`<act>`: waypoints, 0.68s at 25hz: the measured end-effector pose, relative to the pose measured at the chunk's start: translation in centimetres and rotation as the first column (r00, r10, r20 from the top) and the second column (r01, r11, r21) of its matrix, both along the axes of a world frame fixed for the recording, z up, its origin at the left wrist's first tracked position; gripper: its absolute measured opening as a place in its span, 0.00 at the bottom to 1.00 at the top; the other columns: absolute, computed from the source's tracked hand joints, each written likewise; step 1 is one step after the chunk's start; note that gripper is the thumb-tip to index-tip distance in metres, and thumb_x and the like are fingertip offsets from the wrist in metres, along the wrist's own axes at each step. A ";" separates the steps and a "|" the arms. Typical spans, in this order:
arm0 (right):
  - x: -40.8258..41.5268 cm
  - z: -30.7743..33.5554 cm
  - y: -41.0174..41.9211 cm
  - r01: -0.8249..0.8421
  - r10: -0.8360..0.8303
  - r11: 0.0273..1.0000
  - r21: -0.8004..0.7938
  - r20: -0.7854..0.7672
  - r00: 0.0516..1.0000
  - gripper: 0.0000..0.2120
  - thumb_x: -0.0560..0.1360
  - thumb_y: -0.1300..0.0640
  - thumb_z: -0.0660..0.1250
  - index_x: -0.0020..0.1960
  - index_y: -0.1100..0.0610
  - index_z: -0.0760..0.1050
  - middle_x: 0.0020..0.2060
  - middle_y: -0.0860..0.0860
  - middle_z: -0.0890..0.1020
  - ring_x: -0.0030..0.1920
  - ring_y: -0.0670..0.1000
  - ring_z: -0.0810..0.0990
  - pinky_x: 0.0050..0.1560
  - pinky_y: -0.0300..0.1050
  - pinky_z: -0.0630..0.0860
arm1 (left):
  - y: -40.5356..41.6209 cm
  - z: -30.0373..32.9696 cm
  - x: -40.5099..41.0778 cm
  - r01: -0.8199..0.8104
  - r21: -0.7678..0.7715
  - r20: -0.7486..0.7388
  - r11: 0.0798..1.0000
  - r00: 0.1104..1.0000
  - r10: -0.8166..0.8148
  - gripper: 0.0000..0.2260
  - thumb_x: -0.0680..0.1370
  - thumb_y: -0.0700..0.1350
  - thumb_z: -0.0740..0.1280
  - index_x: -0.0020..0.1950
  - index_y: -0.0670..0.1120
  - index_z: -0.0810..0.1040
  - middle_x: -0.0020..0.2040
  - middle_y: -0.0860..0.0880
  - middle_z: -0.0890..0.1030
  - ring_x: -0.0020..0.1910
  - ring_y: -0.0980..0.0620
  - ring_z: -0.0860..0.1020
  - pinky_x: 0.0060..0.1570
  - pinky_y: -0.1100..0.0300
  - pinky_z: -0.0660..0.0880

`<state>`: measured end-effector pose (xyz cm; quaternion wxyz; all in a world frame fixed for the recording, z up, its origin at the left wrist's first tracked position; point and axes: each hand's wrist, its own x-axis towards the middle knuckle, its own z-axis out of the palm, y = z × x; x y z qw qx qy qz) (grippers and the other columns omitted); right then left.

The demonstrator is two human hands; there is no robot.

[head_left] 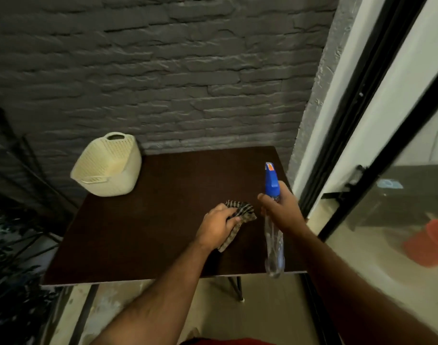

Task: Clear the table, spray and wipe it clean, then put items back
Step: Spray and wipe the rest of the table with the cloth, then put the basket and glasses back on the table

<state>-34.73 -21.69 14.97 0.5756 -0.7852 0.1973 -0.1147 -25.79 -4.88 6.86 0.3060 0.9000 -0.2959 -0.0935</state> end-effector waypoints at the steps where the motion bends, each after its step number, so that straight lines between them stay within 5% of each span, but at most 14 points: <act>1: 1.4 0.3 1.4 -0.004 0.004 1.000 0.001 0.010 1.000 0.11 0.71 0.50 0.69 0.51 0.45 0.71 0.42 0.55 0.80 0.42 0.56 0.82 0.47 0.61 0.81 | 1.9 0.7 1.4 -0.013 -0.005 0.017 1.000 1.000 0.013 0.14 0.79 0.53 0.63 0.61 0.50 0.77 0.50 0.54 0.73 0.53 0.53 0.75 0.51 0.62 0.69; 5: 7.5 1.4 7.6 -0.070 0.067 0.997 0.034 0.089 0.994 0.10 0.73 0.54 0.69 0.50 0.45 0.71 0.43 0.55 0.80 0.43 0.58 0.82 0.47 0.58 0.82 | 10.7 3.1 7.4 -0.092 0.053 0.067 0.994 0.994 0.088 0.16 0.79 0.54 0.62 0.62 0.48 0.77 0.50 0.53 0.73 0.52 0.52 0.75 0.53 0.59 0.70; 11: 12.9 0.5 15.5 -0.160 0.147 0.983 0.090 0.132 0.980 0.10 0.75 0.56 0.69 0.49 0.43 0.71 0.45 0.49 0.79 0.45 0.49 0.80 0.45 0.40 0.74 | 20.2 4.1 12.5 -0.265 0.043 0.068 0.963 0.963 0.261 0.16 0.78 0.53 0.64 0.62 0.47 0.77 0.48 0.53 0.72 0.52 0.51 0.75 0.52 0.58 0.70; 17: 17.5 1.4 19.3 -0.312 0.292 0.941 0.134 0.147 0.945 0.09 0.75 0.54 0.70 0.51 0.45 0.72 0.43 0.54 0.80 0.43 0.55 0.83 0.45 0.48 0.82 | 24.4 4.7 14.1 -0.392 0.014 0.050 0.920 0.919 0.391 0.17 0.79 0.54 0.63 0.65 0.50 0.76 0.52 0.53 0.74 0.52 0.53 0.74 0.52 0.60 0.69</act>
